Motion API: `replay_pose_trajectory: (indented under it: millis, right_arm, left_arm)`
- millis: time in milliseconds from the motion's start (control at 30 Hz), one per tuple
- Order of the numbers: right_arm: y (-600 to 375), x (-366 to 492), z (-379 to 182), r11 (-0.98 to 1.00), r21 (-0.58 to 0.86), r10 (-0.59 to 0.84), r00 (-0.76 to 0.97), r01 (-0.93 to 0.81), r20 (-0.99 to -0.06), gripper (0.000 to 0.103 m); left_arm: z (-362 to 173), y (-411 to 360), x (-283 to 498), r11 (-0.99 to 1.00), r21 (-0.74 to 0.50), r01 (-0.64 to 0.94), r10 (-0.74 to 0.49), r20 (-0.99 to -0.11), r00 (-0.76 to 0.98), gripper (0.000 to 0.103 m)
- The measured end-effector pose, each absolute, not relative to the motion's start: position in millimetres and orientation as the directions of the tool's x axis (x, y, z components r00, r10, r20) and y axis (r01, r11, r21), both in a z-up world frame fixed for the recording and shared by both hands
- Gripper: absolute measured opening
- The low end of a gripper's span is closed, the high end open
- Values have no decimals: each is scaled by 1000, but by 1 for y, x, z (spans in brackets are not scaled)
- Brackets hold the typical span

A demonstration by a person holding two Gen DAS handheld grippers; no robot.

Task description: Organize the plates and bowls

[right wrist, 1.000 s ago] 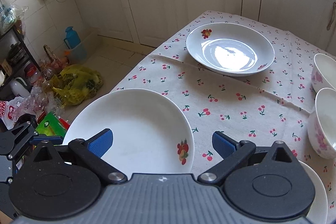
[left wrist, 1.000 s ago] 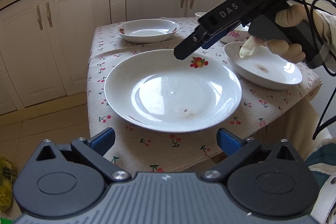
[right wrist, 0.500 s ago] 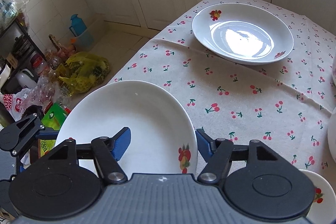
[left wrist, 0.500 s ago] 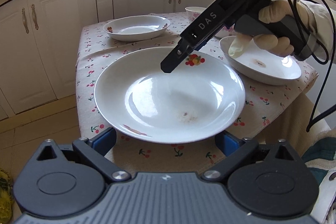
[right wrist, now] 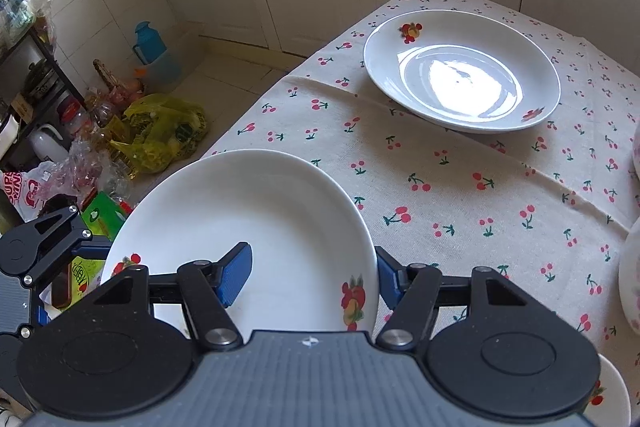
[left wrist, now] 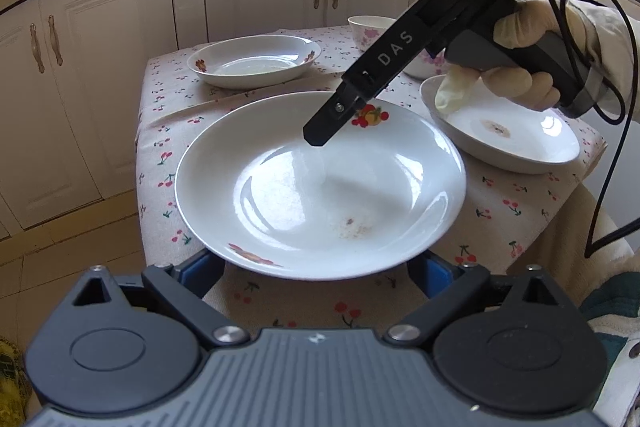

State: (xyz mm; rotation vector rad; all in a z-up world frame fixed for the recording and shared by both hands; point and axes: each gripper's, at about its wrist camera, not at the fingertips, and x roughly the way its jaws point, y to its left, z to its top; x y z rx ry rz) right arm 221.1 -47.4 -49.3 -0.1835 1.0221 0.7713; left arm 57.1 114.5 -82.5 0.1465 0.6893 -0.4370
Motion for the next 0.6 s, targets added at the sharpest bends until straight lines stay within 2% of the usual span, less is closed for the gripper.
replay_pose_trajectory:
  millis: [600]
  right_arm:
    - [-61, 258, -53, 791, 167, 450, 373, -589, -811, 70]
  left_arm:
    - [-82, 104, 105, 890, 49, 454, -328, -623, 710, 97]
